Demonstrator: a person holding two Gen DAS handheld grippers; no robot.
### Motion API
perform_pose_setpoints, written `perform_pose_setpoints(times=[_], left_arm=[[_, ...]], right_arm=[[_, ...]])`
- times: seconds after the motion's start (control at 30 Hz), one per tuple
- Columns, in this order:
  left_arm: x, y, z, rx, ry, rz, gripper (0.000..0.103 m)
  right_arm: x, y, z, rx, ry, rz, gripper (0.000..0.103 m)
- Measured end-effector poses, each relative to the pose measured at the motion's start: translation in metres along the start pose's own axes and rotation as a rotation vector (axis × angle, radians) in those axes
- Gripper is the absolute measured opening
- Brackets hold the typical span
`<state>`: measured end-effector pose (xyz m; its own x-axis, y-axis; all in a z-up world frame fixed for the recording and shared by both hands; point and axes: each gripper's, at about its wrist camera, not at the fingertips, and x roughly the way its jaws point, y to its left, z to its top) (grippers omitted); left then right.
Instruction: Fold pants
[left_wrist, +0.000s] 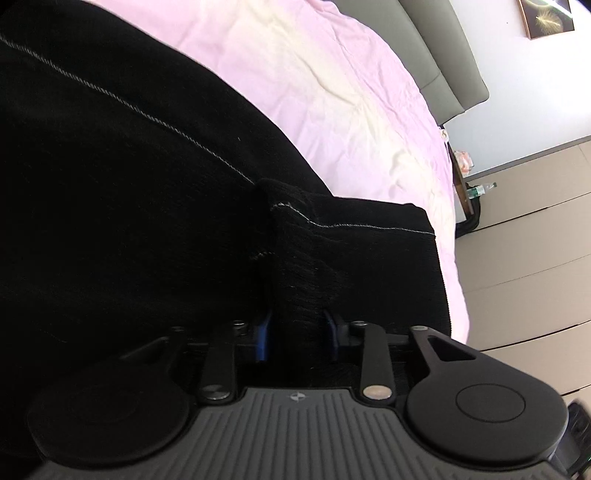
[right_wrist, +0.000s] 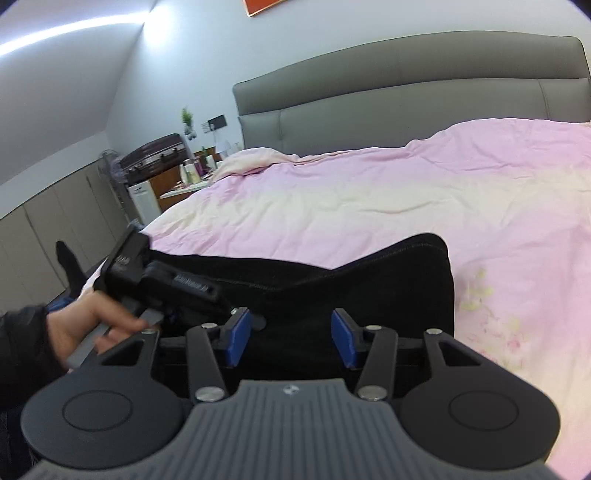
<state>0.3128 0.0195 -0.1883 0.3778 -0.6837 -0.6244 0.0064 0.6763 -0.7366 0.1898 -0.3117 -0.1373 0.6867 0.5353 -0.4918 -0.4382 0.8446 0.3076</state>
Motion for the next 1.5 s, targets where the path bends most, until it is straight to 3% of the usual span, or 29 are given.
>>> perform_pose_setpoints(times=[0.1, 0.2, 0.3, 0.37, 0.4, 0.47, 0.53, 0.67, 0.7, 0.77, 0.8, 0.83, 0.97, 1.07, 1.17, 1.23, 1.3, 1.37, 1.43, 1.5], left_arm=[[-0.02, -0.017, -0.006, 0.041, -0.077, 0.074, 0.045], [-0.047, -0.053, -0.027, 0.153, -0.218, 0.166, 0.045], [-0.05, -0.081, -0.05, 0.295, -0.255, 0.086, 0.044], [-0.043, -0.096, -0.062, 0.392, -0.26, 0.049, 0.044], [-0.033, -0.1, -0.064, 0.415, -0.242, 0.068, 0.044], [-0.009, -0.092, -0.062, 0.378, -0.162, 0.153, 0.04], [0.014, -0.071, -0.059, 0.315, -0.096, 0.234, 0.007], [-0.01, -0.039, -0.056, 0.195, -0.109, 0.125, 0.006], [-0.027, -0.038, -0.053, 0.187, -0.132, 0.113, 0.011], [-0.063, -0.046, -0.054, 0.199, -0.213, 0.121, 0.045], [-0.083, -0.045, -0.056, 0.206, -0.261, 0.134, 0.079], [-0.103, -0.042, -0.058, 0.208, -0.314, 0.154, 0.096], [-0.176, 0.0, -0.056, 0.147, -0.449, 0.252, 0.096], [-0.224, 0.05, -0.055, 0.02, -0.501, 0.322, 0.096], [-0.261, 0.095, -0.057, -0.111, -0.554, 0.297, 0.096], [-0.278, 0.116, -0.056, -0.184, -0.581, 0.292, 0.096], [-0.284, 0.137, -0.051, -0.251, -0.571, 0.299, 0.096], [-0.28, 0.156, -0.04, -0.296, -0.528, 0.276, 0.096], [-0.271, 0.171, -0.03, -0.318, -0.495, 0.282, 0.096], [-0.265, 0.183, -0.022, -0.34, -0.486, 0.314, 0.096]], right_arm=[[0.048, 0.006, 0.005, -0.101, 0.117, -0.124, 0.043], [0.094, 0.014, -0.029, -0.243, 0.24, -0.227, 0.046], [0.098, 0.036, -0.044, -0.373, 0.227, -0.281, 0.045], [0.09, 0.038, -0.037, -0.343, 0.177, -0.27, 0.041], [0.084, 0.038, -0.035, -0.322, 0.14, -0.255, 0.04], [0.08, 0.037, -0.034, -0.287, 0.129, -0.243, 0.04], [0.078, 0.031, -0.043, -0.252, 0.185, -0.253, 0.041], [0.068, 0.043, -0.056, -0.297, 0.164, -0.252, 0.044], [0.064, 0.046, -0.056, -0.289, 0.144, -0.232, 0.044], [0.058, 0.053, -0.052, -0.262, 0.109, -0.194, 0.044], [0.057, 0.058, -0.051, -0.257, 0.094, -0.184, 0.044], [0.056, 0.064, -0.05, -0.257, 0.082, -0.174, 0.044], [0.057, 0.093, -0.046, -0.245, 0.052, -0.122, 0.047], [0.072, 0.121, -0.042, -0.24, 0.062, -0.08, 0.048], [0.085, 0.157, -0.04, -0.258, 0.083, -0.034, 0.048], [0.102, 0.18, -0.035, -0.248, 0.113, 0.043, 0.051], [0.131, 0.205, -0.029, -0.207, 0.239, 0.193, 0.059], [0.161, 0.228, -0.028, -0.182, 0.369, 0.331, 0.059], [0.187, 0.247, -0.027, -0.192, 0.409, 0.419, 0.058], [0.207, 0.256, -0.024, -0.202, 0.39, 0.446, 0.058]])
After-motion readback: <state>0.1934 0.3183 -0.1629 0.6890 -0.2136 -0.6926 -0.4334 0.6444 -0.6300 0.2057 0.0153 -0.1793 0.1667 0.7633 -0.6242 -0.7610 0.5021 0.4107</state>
